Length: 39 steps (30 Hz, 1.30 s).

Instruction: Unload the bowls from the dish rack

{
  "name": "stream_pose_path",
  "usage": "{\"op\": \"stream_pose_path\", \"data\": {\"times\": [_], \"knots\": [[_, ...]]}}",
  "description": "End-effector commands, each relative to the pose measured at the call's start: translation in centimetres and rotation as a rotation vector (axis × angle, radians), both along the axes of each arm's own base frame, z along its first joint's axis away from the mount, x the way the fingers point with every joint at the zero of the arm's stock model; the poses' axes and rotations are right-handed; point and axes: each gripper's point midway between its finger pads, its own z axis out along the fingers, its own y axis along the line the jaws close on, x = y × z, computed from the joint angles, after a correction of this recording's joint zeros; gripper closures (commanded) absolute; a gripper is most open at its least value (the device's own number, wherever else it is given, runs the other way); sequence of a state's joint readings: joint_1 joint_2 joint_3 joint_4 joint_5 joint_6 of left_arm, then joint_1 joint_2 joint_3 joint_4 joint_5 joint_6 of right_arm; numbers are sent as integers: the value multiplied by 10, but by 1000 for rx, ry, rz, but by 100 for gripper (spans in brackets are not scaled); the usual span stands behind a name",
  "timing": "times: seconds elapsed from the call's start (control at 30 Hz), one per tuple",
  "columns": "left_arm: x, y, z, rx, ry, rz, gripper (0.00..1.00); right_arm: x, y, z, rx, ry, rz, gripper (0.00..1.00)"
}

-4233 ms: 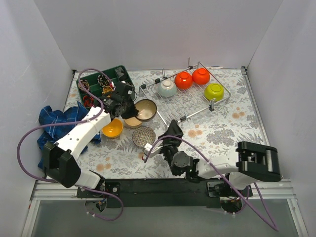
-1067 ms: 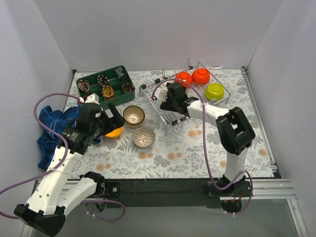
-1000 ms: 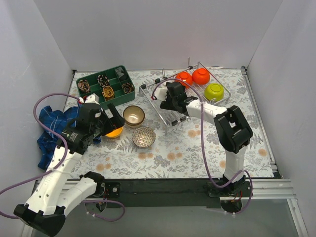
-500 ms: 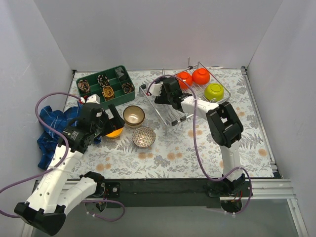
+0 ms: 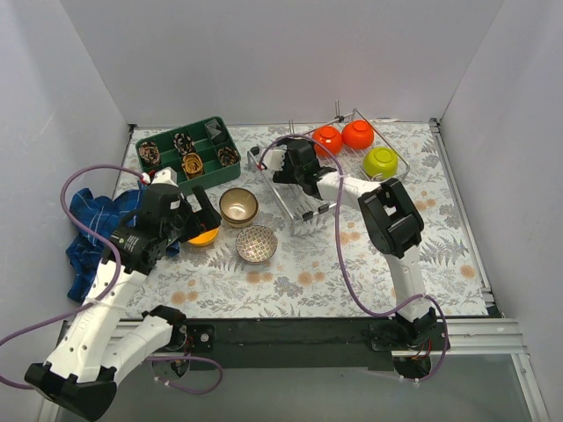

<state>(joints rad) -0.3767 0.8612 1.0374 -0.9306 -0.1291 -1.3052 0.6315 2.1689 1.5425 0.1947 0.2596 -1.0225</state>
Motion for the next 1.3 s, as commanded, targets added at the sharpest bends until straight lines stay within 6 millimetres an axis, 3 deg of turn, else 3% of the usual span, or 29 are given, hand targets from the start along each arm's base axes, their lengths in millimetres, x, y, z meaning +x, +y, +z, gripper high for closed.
{"op": "stream_pose_path", "data": {"times": [0.0,0.33,0.37,0.4,0.47,0.5,0.53,0.63,0.87,1.03,1.17,1.27], "knots": [[1,4,12,0,-62,8,2,2,9,-10,0,-28,8,2],[-2,2,13,-24,-68,4,2,-31,-1,-53,7,62,-39,3],[-2,1,14,-27,-71,2,2,-36,1,-47,25,53,-39,3],[-2,1,14,-31,-70,1,2,-47,-5,-60,15,82,-46,3],[-2,0,15,-35,-72,-1,2,-60,-2,-55,62,92,-52,3],[-2,0,15,-38,-73,-3,2,-72,-9,-68,49,122,-57,3],[-2,-1,16,-40,-75,-4,2,-77,-9,-63,70,125,-67,3],[-3,-2,18,-52,-81,-6,2,-104,-14,-78,62,171,-73,3],[-5,-4,23,-72,-97,-14,2,-162,-13,-90,57,224,-70,3],[-4,-4,28,-74,-112,-19,2,-168,-15,-70,110,234,-91,2],[-4,-4,29,-64,-118,-24,2,-161,-7,-30,179,199,-95,2],[-5,-4,30,-61,-118,-34,2,-155,8,10,252,164,-58,2]]}}
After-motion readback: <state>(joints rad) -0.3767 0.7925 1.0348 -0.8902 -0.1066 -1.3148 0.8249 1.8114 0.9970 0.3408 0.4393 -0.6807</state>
